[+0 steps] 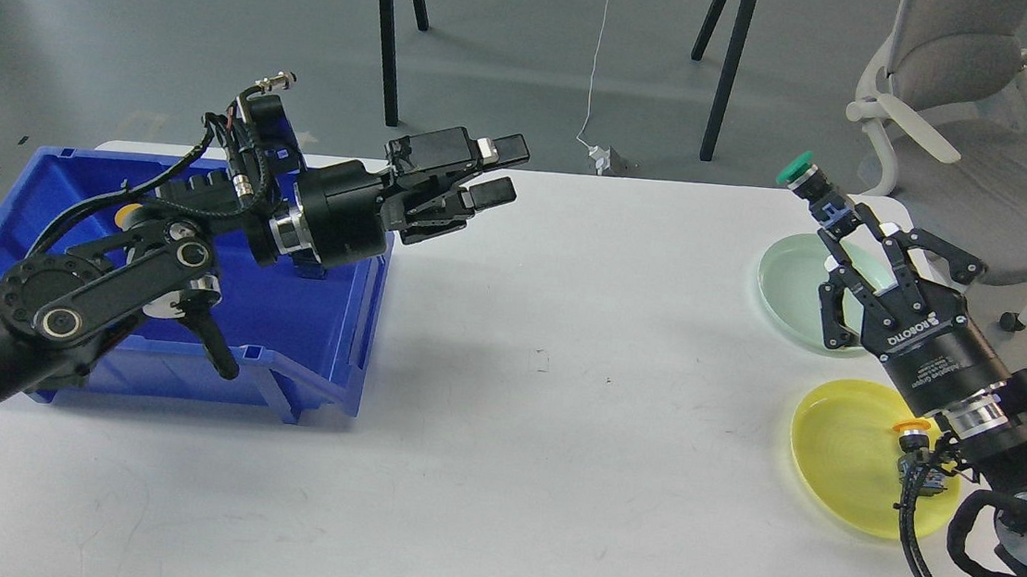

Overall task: Pass button and place on color plate
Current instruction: 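Carry the green button with the right gripper onto the pale green plate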

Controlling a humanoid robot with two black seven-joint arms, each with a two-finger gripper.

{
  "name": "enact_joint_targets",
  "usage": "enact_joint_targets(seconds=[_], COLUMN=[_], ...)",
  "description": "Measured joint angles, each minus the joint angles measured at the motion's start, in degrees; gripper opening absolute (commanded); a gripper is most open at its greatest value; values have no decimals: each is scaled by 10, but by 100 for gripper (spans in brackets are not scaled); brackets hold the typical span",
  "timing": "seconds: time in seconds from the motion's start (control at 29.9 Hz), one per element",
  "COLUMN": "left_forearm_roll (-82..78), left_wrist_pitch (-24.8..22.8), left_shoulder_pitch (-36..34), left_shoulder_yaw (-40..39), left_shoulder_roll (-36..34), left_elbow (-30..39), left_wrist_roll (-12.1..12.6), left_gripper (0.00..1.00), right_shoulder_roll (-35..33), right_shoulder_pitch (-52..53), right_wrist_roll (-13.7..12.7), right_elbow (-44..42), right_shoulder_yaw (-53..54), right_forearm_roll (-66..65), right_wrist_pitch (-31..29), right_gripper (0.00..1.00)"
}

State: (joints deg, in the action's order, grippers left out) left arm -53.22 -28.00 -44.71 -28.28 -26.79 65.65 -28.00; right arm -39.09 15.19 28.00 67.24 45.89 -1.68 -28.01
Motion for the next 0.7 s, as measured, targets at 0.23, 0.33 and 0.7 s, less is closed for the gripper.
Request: enact_joint_targets(seconds=[0.23,0.33,0.7], left_forearm_roll=[-1,-1,-1], left_wrist_pitch=[0,0,0], left_shoulder_pitch=[9,9,10], left_shoulder_yaw=[1,1,1], left_shoulder_roll=[0,0,1], left_elbow=[0,0,-3], left_wrist_roll=[0,0,0], left_gripper=[79,79,79], right_shoulder_roll=[9,34,117], right_shoulder_pitch=[22,46,151], right_wrist_roll=[0,0,0], right_elbow=[-167,-224,-337], right_shoulder_yaw=[-4,-28,-178], right_forearm_roll=[0,-2,-2], right_wrist_pitch=[31,59,171], right_gripper=[18,18,18])
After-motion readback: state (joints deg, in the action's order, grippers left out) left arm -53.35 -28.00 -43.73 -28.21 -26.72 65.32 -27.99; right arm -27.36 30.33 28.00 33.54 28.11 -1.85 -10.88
